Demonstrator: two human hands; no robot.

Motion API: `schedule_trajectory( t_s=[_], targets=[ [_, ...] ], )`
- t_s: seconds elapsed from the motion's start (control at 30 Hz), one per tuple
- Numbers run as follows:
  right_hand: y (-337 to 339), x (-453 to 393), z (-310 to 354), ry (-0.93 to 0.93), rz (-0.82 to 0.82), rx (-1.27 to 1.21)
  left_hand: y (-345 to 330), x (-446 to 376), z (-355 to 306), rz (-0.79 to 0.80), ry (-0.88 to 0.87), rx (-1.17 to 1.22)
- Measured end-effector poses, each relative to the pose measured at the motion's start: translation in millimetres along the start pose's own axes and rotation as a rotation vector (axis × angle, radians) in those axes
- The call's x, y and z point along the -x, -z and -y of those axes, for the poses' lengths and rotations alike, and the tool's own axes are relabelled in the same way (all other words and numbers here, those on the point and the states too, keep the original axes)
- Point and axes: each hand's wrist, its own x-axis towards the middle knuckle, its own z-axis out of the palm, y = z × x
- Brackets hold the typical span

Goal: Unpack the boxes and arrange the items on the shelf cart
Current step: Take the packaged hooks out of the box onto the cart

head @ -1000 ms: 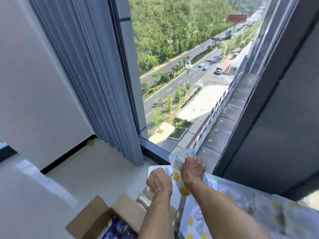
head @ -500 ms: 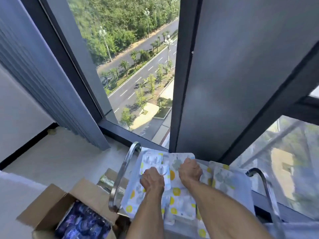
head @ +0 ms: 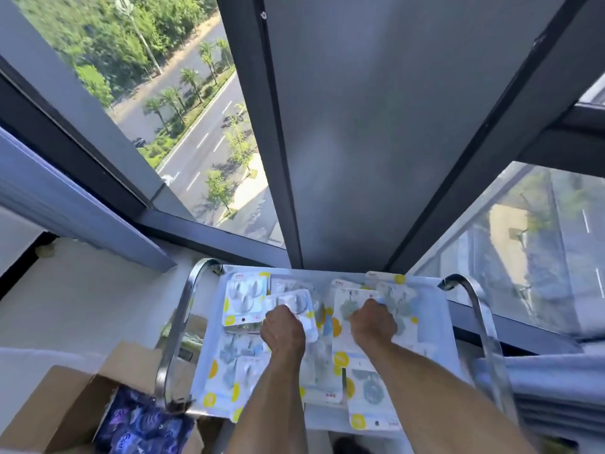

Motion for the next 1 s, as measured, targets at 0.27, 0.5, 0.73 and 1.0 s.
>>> schedule_trajectory(
  t_s=[0.27, 0.5, 0.73, 1.0],
  targets=[
    [-20, -36, 7, 0.001, -0.017, -0.006, -27, -26, -19, 0.003, -0.041, -0.048],
    [-34, -12, -37, -0.09, 0.011, -0.012, -60, 17, -17, 0.048, -0.075, 0.029],
    [-42, 1, -67, -0.151, 0.051, 0.006, -92, 58, -22, 0.095, -0.131, 0.024],
    [-51, 21, -26, -0.001, 0.058, -0.033, -65, 47, 44, 0.007, 0.063, 0.003]
  ],
)
